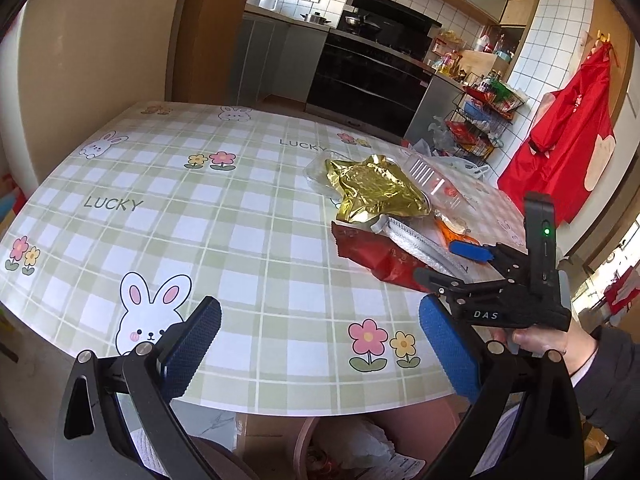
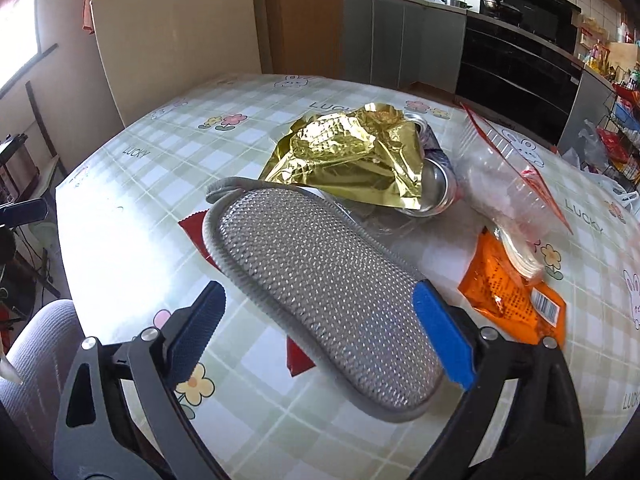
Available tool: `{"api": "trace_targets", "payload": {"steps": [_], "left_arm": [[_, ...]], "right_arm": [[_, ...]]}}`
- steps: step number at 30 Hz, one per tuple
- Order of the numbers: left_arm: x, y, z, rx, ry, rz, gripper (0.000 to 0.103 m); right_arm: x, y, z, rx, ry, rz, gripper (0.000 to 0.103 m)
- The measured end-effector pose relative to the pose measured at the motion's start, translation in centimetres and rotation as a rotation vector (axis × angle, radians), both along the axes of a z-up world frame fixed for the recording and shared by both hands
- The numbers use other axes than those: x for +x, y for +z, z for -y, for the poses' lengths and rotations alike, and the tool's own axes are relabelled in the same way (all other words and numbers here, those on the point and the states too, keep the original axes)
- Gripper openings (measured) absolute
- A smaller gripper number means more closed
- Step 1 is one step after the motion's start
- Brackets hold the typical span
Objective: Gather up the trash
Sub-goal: 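Reach the right gripper to the grey mesh insole and grasp it, then grasp the red snack packet with the left gripper while the right holds the insole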
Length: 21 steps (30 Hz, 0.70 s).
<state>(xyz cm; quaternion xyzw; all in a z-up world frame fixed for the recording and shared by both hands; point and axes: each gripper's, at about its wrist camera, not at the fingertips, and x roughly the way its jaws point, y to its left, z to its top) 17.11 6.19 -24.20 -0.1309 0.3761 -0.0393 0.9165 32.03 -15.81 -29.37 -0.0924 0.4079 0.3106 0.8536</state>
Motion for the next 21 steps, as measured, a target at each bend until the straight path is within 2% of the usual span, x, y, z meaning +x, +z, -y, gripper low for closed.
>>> {"api": "trace_targets", "payload": {"steps": [2,6,9,11,12,13,17,21], "left_arm": [[0.4,-0.3,0.2,-0.003,-0.004,-0.004,0.097],[0.9,-0.8,0.5,-0.017,-0.01,-0.016,0.097],[1.0,-1.0,0.8,-0.022,-0.015,-0.022,0.097],[1.0,-1.1,0.8,-0.019,-0.006,-0.018,0.097],[1.0,-1.1,0.8,-0.023,-0.004,-0.016,0.097],[1.0,-1.1,0.9,-0.028,-0.004,-0.016,0.097],[1.1,-0.9,1.1,-0.035,-0.011,-0.012,0.097],[1.4,-0.7,1.3,-0.051,-0.024,-0.011,0.097]], "right_arm": [[0.5,-0.3,0.1,0.025,-0.013,-0.027,0.092],[0.8,-0.3,0.9,0.065,-0.042,-0.053,0.083],[0.6,0.1,1.9,0.126,-0.061,-0.104,0.081],[0.2,0.6,2.5,0.169,-0.068,-0.123,0.075],[0.0,0.8,2.6,0.183,-0.072,-0.128,0.067],[-0.4,1.2,3.0,0.2,-0.079,-0.125,0.066],[-1.7,2.4,4.4,0.277,-0.132,-0.109,0.05],[-3.5,3.9,6.1,0.309,-0.197,-0.048,0.038]]}}
